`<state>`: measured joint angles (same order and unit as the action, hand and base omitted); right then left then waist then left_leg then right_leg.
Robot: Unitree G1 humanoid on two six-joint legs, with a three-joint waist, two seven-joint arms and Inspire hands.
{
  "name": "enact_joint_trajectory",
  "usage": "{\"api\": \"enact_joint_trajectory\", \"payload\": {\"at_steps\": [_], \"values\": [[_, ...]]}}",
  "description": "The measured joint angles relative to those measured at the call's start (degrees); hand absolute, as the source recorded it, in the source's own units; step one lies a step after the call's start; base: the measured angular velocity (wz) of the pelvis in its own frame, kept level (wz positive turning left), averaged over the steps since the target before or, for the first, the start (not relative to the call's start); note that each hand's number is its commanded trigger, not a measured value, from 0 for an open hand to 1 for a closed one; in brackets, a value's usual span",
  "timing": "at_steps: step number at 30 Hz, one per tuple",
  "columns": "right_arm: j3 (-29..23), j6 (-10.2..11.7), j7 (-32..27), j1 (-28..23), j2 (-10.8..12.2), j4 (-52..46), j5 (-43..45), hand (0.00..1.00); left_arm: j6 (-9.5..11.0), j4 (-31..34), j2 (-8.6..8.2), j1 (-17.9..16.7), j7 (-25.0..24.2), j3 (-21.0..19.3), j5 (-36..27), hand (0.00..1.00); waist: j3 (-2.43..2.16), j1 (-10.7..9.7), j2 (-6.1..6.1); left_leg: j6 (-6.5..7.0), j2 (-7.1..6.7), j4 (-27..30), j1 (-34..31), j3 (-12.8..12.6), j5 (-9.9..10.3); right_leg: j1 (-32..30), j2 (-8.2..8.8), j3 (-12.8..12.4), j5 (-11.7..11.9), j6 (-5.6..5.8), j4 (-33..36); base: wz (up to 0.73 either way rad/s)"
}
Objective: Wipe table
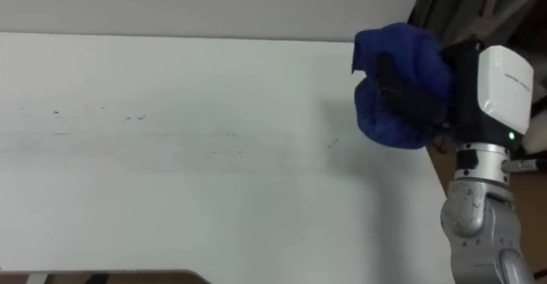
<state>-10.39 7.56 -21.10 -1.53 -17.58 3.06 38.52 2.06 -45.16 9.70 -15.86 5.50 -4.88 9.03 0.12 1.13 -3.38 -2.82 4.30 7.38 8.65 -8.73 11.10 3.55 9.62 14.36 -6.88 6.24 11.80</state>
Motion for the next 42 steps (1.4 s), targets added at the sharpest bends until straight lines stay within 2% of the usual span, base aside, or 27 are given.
{"api": "enact_joint_trajectory", "payload": {"at_steps": [5, 9, 13, 18, 21, 22, 23, 24, 38, 42], "values": [[0.63, -0.03, 0.07, -0.29, 0.02, -1.94, 1.53, 1.00, 0.00, -0.05, 0.00, 0.04, -1.27, -0.06, 0.17, 0.00, 0.07, 0.76, 0.07, -0.03, 0.00, -0.02, 0.05, -0.53, 0.02, -0.28, -0.04, -0.38, 0.01, -0.01, 0.00, -0.04], [4.45, -0.01, 1.40, -1.07, 0.01, -2.28, 2.71, 1.00, 0.57, -0.07, 0.01, -0.01, -1.27, 0.02, -0.54, 0.00, 0.09, 1.16, -0.01, -0.03, 0.00, -0.03, 0.63, -0.78, 0.02, -0.25, -0.14, -0.85, 0.01, -0.01, -0.01, -0.05], [8.85, -0.01, 3.72, -2.93, 0.02, -2.17, 3.89, 1.00, 1.53, -0.48, 0.06, 0.11, -1.12, 0.02, -0.54, 0.00, 0.31, 1.67, -0.24, -0.04, 0.01, -0.04, 0.54, -0.78, 0.02, -0.37, -0.13, -0.87, 0.01, -0.01, 0.03, -0.01], [10.07, -0.01, 5.26, -3.60, 0.04, -2.10, 4.26, 1.00, 1.77, -0.99, 0.07, 0.01, -1.12, 0.04, -0.56, 0.00, 0.62, 2.56, -0.72, -0.06, 0.04, -0.09, 0.04, -0.66, 0.12, -0.58, -0.17, -0.81, 0.05, -0.08, 0.04, 0.00], [10.62, 0.01, 6.15, -3.60, 0.04, -2.11, 4.19, 1.00, 1.80, -0.98, 0.06, -0.04, -1.13, 0.04, -0.54, 0.00, 0.58, 3.46, -0.94, -0.16, 0.18, -0.09, 0.01, -0.67, 0.21, -0.59, -0.33, -0.79, 0.09, -0.13, -0.07, 0.00], [10.82, 0.01, 6.38, -3.60, 0.02, -2.11, 4.19, 0.74, 1.91, -0.97, 0.06, -0.03, -1.12, 0.05, -0.54, 0.00, 0.56, 3.69, -0.98, -0.17, 0.22, -0.09, 0.00, -0.66, 0.22, -0.59, -0.35, -0.72, 0.09, -0.13, -0.08, 0.00], [10.88, 0.03, 6.38, -3.60, 0.02, -2.11, 4.19, 0.27, 2.02, -0.98, 0.06, -0.02, -1.13, 0.05, -0.54, 0.00, 0.56, 3.70, -0.98, -0.18, 0.23, -0.09, 0.00, -0.65, 0.22, -0.58, -0.36, -0.70, 0.09, -0.13, -0.09, 0.00], [10.96, 0.06, 6.38, -3.60, 0.02, -2.11, 4.19, 0.00, 2.22, -0.97, 0.06, -0.02, -1.13, 0.05, -0.54, 0.00, 0.56, 3.82, -0.97, -0.18, 0.23, -0.09, -0.02, -0.60, 0.22, -0.58, -0.36, -0.65, 0.09, -0.13, -0.09, 0.00], [11.43, 0.12, 6.34, -3.60, 0.00, -1.73, 4.49, 0.00, 2.27, -0.98, 0.14, 0.05, -1.21, 0.05, -0.54, 0.00, 0.55, 3.63, -0.93, -0.18, 0.25, -0.08, -0.06, -0.54, 0.22, -0.58, -0.35, -0.55, 0.08, -0.13, -0.12, 0.00], [11.42, 0.46, 5.86, -3.60, -0.07, -1.71, 4.38, 0.00, 2.27, -0.99, 0.15, -0.04, -1.18, 0.05, -0.55, 0.00, 0.40, 3.58, -1.09, -0.18, 0.25, -0.03, 0.00, -0.55, 0.22, -0.54, -0.35, -0.58, 0.08, -0.13, -0.05, 0.00]]}}
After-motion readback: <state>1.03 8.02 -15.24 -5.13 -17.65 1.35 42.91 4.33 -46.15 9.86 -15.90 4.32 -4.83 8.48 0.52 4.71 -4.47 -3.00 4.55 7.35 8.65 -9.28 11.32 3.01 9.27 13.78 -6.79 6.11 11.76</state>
